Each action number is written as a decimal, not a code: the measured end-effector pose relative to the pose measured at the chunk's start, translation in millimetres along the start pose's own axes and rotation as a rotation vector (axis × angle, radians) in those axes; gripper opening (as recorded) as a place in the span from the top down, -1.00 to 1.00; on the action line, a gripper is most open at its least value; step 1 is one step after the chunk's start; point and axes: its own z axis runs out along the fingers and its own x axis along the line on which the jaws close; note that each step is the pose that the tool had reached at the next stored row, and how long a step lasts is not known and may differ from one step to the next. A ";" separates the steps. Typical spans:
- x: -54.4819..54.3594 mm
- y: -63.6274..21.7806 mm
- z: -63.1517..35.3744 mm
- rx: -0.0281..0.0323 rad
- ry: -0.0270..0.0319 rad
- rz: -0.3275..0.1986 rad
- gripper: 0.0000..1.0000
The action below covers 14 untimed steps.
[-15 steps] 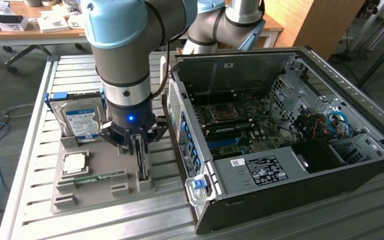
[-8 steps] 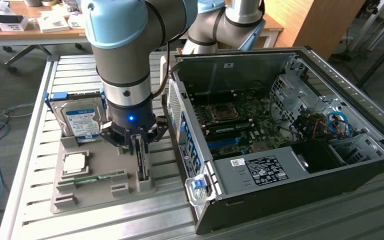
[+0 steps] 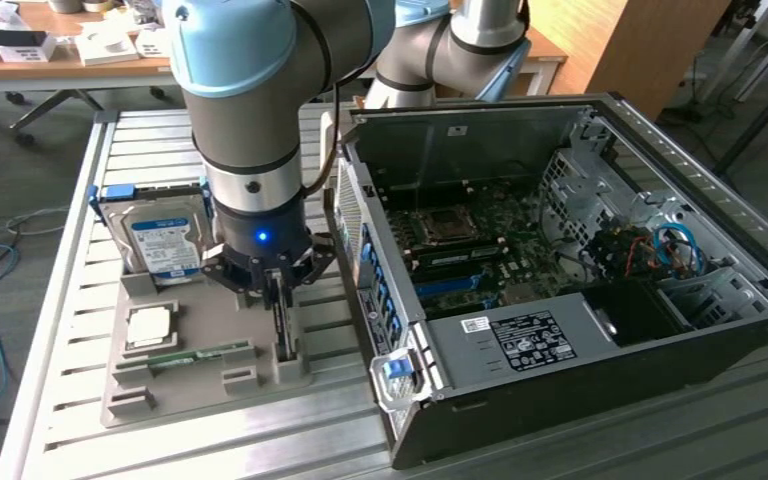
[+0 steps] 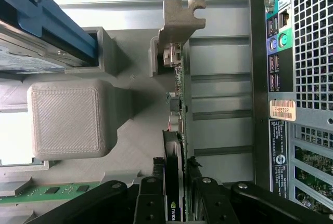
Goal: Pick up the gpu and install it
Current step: 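Pick up the gpu and move the gpu toward the slot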
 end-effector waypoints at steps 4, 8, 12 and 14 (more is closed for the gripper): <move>0.0 0.0 0.0 0.0000 0.0000 0.000 0.39; 0.0 0.0 0.0 -0.0001 0.0000 0.000 0.39; 0.0 0.0 0.0 0.0000 0.0001 0.000 0.42; 0.0 0.0 0.0 0.0000 0.0000 0.000 0.47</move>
